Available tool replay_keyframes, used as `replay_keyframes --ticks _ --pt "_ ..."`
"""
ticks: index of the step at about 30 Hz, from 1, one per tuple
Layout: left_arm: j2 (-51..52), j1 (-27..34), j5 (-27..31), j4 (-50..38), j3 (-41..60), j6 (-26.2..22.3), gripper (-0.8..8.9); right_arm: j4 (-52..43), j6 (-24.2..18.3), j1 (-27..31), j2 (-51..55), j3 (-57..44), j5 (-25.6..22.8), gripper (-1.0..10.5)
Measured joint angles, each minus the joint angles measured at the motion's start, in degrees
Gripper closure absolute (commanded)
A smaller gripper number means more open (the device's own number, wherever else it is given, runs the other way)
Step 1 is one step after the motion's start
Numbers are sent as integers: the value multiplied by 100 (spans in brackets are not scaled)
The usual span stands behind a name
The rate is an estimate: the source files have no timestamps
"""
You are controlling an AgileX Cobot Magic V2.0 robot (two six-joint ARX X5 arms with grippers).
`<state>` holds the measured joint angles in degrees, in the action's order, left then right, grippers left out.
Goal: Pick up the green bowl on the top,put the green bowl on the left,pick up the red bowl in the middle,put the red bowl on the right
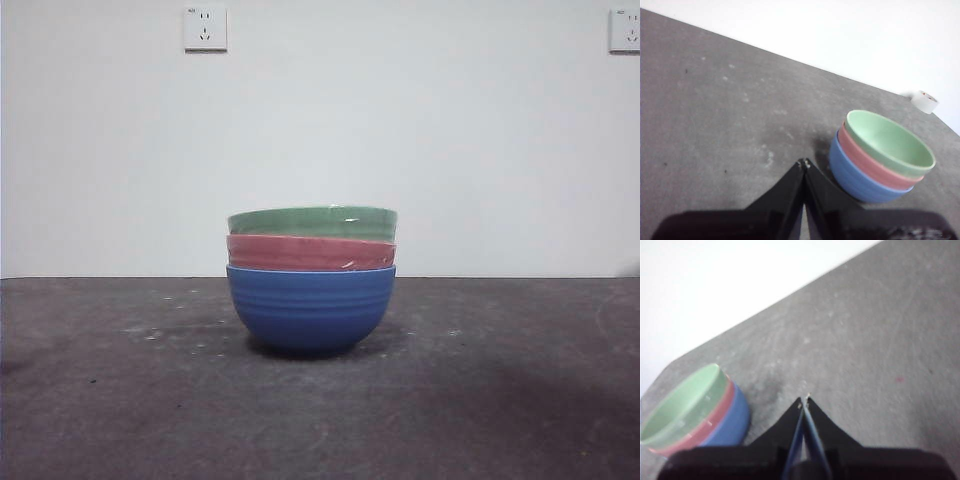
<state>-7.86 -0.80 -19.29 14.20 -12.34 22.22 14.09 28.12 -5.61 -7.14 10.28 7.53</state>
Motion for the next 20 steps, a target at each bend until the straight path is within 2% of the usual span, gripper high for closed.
replay_keyframes --ticks 5,8,14,20 --pt "-938 0 -70 92 -750 -122 820 83 -83 0 -732 743 31 957" --pt "-1558 0 -361 127 -1261 -387 820 168 -326 0 -1239 1252 284 956" --pt "-2798 0 -946 389 -2365 -970 820 404 -1034 0 -2312 2312 1078 953" --pt "-3862 -4 -1753 1005 -3331 -1534 820 1202 -1971 0 -3427 3366 1827 948"
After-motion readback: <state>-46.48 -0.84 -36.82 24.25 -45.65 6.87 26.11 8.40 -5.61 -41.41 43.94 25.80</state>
